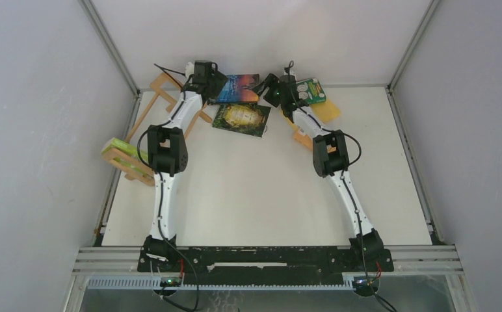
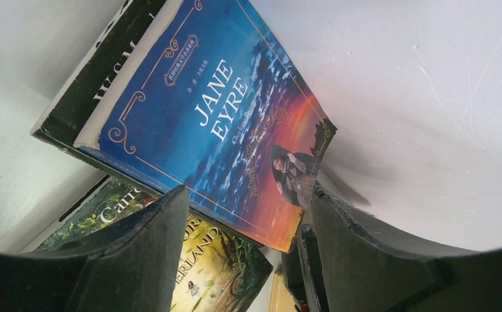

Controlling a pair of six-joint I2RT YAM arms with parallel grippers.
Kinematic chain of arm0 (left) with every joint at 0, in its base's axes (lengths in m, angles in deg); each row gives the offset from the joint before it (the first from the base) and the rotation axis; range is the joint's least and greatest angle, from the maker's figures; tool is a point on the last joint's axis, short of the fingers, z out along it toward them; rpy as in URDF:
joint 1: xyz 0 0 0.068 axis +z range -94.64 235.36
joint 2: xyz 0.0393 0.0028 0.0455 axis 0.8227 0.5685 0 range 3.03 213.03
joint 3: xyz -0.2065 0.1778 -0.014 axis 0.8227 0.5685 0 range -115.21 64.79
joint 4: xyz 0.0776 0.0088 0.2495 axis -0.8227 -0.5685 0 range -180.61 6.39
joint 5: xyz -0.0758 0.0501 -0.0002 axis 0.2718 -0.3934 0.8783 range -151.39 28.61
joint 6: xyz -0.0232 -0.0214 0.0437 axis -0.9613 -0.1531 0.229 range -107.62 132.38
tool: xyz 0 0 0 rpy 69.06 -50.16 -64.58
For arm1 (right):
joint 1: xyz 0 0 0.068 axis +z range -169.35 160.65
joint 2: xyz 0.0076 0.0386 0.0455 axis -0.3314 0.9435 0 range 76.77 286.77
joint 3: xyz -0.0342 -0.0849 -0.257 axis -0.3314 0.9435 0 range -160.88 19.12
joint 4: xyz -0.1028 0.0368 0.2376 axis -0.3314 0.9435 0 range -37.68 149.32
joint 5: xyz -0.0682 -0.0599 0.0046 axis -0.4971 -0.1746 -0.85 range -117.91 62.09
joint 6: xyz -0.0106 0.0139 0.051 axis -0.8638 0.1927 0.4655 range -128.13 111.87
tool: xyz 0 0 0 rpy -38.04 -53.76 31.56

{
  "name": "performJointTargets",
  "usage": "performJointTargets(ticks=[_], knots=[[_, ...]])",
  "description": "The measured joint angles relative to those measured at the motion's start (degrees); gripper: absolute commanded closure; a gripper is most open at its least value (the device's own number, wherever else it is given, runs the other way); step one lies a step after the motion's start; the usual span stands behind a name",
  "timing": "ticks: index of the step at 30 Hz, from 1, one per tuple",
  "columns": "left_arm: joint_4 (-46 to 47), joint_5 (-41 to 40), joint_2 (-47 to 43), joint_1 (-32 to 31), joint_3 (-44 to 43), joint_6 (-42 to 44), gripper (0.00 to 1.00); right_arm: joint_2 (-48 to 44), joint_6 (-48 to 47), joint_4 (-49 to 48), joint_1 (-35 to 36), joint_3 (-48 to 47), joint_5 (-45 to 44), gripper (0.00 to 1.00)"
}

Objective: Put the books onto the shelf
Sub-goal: Pick up the book from the center of the board.

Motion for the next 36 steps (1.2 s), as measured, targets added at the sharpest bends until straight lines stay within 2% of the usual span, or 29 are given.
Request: performJointTargets(ticks=[36], knots=[[0.0,0.2,0.6,1.0,-0.5,-0.5,0.27,4.2,10.4,-0.9,0.8,-4.9,1.6,0.26]])
